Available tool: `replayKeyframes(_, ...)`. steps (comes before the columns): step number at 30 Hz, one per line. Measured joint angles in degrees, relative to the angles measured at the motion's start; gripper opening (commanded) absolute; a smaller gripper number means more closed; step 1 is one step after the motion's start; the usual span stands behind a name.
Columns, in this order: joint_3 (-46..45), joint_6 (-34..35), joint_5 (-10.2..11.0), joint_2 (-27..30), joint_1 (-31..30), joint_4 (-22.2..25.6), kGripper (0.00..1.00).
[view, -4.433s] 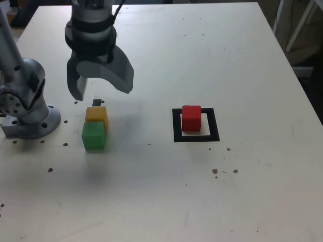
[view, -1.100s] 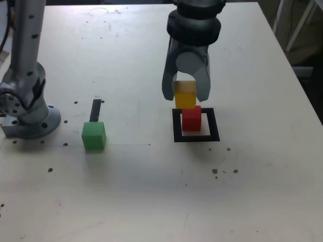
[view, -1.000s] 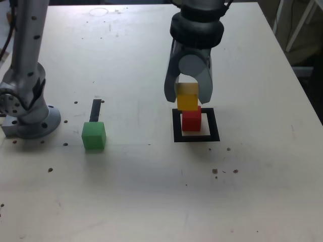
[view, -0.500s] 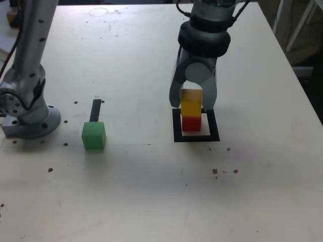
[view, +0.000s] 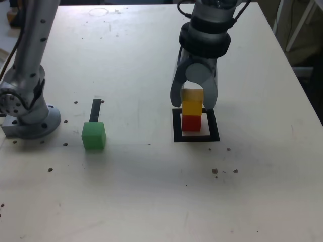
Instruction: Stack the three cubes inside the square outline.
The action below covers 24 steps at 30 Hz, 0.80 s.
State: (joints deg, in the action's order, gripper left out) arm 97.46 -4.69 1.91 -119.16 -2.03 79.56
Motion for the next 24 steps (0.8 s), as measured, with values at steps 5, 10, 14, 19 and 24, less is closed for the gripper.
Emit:
replayKeyframes(5, -0.93, -0.13, 0.11, -0.06, 0.49, 0.0, 0.99)
replayKeyframes(10, -1.28, -0.13, 0.15, -0.04, 0.67, 0.04, 0.99)
replayKeyframes(14, -1.28, -0.13, 0.72, 0.5, 0.67, 0.06, 0.99)
replayKeyframes(19, -2.03, -0.13, 2.19, 4.85, 0.67, 0.54, 0.99)
replayKeyframes(24, -6.12, 0.62, 3.15, 10.07, 0.67, 0.74, 0.99)
